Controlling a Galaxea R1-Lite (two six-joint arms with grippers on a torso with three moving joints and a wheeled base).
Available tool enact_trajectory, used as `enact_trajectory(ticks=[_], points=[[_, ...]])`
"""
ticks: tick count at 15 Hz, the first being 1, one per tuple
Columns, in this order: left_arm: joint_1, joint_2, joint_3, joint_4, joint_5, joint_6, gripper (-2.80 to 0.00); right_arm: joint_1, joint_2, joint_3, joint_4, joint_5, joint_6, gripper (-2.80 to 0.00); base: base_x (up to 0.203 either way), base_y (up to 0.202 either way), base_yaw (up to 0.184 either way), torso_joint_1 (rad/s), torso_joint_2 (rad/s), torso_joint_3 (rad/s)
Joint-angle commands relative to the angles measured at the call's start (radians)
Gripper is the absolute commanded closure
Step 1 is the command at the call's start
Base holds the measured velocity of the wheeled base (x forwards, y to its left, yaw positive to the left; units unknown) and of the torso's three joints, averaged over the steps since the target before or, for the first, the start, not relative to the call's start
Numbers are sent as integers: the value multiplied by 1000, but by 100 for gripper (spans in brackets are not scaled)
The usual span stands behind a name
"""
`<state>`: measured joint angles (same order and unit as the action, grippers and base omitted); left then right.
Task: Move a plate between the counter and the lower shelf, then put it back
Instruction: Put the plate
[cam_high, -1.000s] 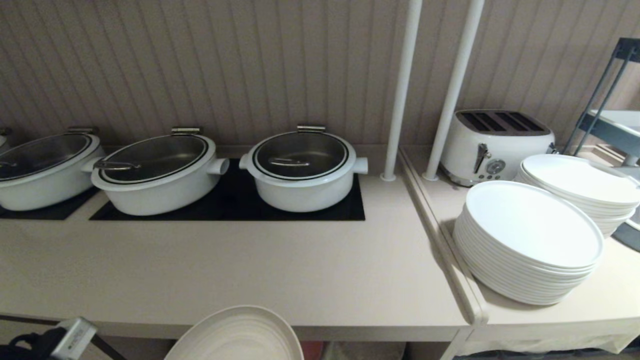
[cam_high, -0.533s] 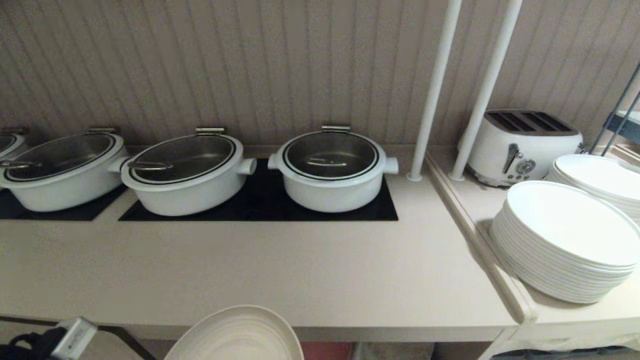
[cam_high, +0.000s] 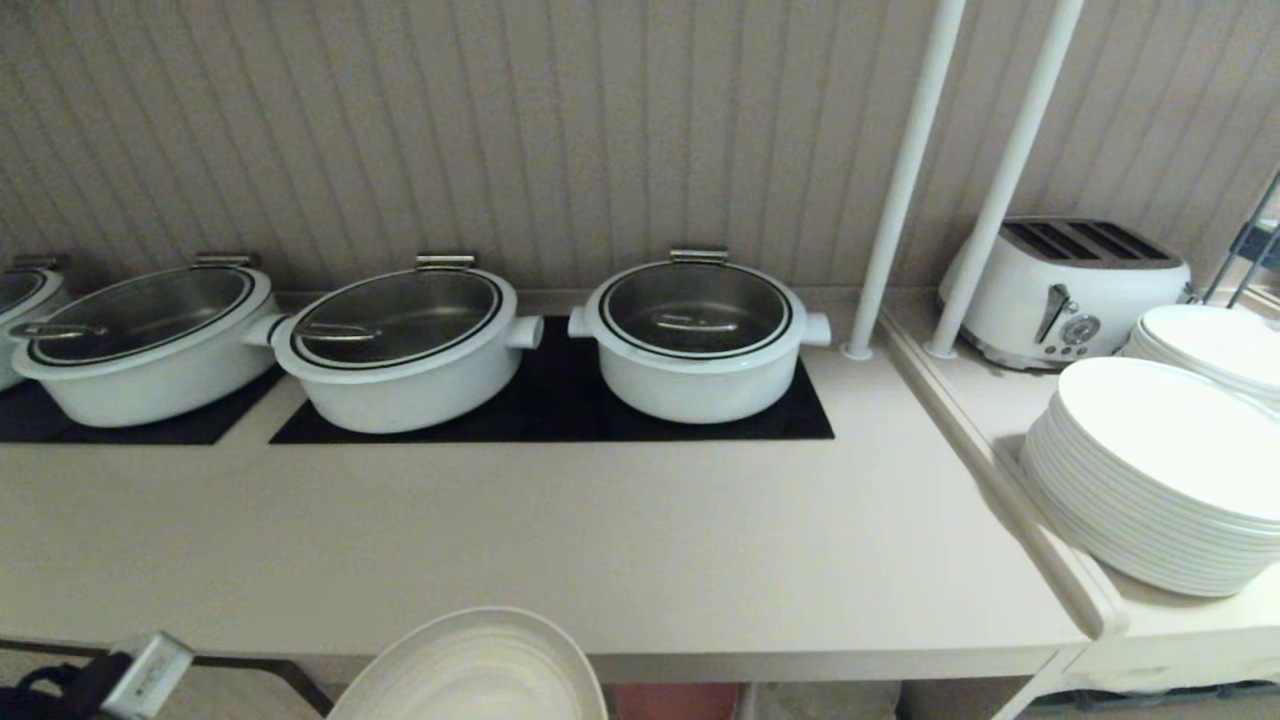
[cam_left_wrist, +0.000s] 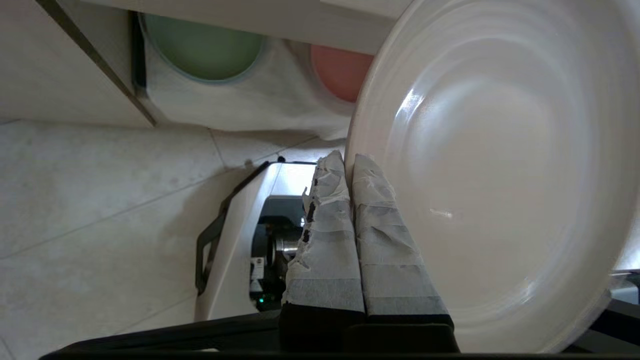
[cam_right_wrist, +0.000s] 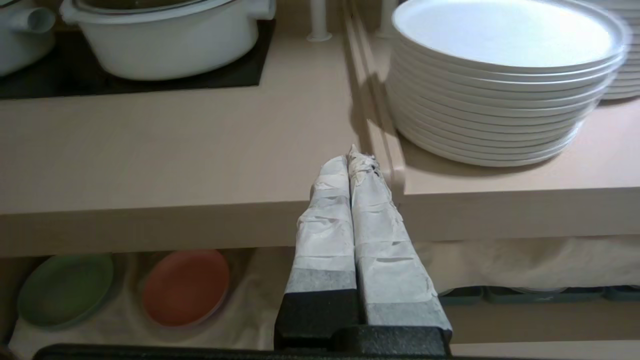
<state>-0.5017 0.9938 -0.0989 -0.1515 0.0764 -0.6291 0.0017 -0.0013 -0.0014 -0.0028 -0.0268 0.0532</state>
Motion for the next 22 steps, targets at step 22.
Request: enact_trajectory(ticks=[22], points=[[-3,192,-171,6,-3,0,0,1,1,0,1,-1,0,0,0,0,0,0,0,0]])
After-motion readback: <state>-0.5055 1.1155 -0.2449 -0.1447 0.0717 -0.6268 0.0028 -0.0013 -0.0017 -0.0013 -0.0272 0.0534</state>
